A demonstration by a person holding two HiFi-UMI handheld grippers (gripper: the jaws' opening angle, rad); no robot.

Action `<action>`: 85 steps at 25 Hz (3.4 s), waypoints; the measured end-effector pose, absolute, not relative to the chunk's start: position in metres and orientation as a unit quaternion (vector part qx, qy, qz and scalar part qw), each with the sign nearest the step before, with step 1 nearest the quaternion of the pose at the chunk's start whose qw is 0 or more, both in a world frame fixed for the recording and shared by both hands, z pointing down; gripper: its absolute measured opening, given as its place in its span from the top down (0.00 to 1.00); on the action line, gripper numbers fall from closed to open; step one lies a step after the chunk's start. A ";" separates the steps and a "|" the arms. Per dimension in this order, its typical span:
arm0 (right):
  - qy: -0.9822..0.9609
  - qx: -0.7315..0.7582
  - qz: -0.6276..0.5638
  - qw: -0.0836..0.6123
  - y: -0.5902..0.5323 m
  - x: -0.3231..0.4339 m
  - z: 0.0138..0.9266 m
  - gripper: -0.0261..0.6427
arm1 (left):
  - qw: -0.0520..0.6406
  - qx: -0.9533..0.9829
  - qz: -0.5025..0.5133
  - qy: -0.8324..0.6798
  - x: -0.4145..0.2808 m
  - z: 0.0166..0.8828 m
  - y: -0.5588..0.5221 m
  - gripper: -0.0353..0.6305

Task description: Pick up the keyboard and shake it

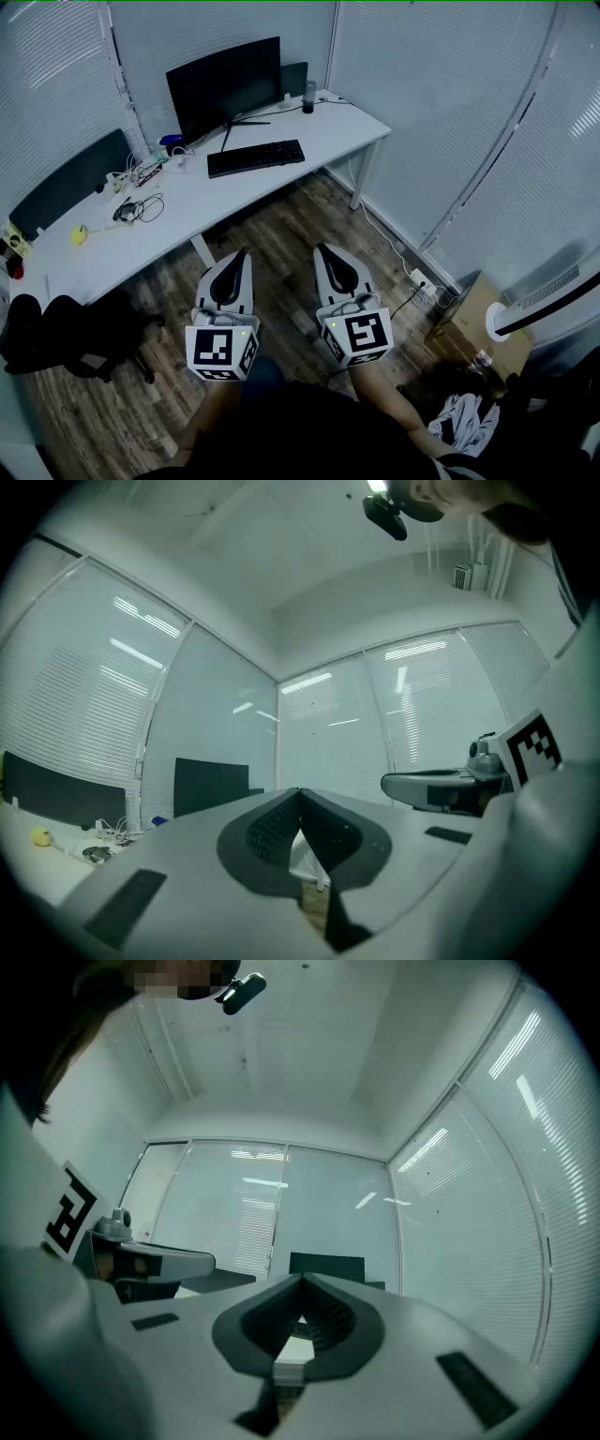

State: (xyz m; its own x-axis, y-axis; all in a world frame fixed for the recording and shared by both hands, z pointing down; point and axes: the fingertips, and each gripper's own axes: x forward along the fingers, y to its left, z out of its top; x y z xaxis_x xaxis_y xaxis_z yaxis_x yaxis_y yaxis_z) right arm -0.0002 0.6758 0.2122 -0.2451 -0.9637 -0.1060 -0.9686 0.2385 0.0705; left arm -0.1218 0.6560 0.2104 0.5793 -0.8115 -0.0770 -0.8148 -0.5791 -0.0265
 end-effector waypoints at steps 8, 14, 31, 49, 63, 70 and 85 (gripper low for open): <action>0.796 -0.602 0.058 0.021 0.649 -0.011 0.220 0.92 | 0.018 -0.889 0.030 0.457 -0.130 0.223 0.629 0.91; 0.791 -0.610 0.037 0.012 0.584 0.005 0.241 0.90 | -0.003 -0.892 0.021 0.452 -0.129 0.247 0.563 0.91; 0.775 -0.630 -0.041 -0.035 0.344 0.013 0.313 0.71 | -0.045 -0.912 0.006 0.408 -0.148 0.297 0.314 0.68; 0.784 -0.614 -0.074 -0.052 0.173 0.052 0.358 0.71 | -0.097 -0.882 -0.007 0.462 -0.159 0.345 0.165 0.68; 0.815 -0.550 -0.117 -0.139 -0.018 0.115 0.442 0.71 | -0.190 -0.824 -0.072 0.529 -0.148 0.433 -0.009 0.65; 0.813 -0.522 -0.171 -0.195 -0.064 0.145 0.504 0.67 | -0.253 -0.782 -0.112 0.558 -0.164 0.492 -0.044 0.61; 0.764 -0.495 -0.335 -0.243 -0.077 0.173 0.578 0.53 | -0.348 -0.751 -0.212 0.519 -0.198 0.578 -0.062 0.46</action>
State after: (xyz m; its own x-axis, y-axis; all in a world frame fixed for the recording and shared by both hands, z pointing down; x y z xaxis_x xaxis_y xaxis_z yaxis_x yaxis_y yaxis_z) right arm 0.1725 -0.0772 0.5778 -0.3911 -0.5938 0.7032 -0.9195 0.2850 -0.2707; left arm -0.1984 -0.0616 0.5777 0.3717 -0.6315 0.6805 -0.9274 -0.2190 0.3032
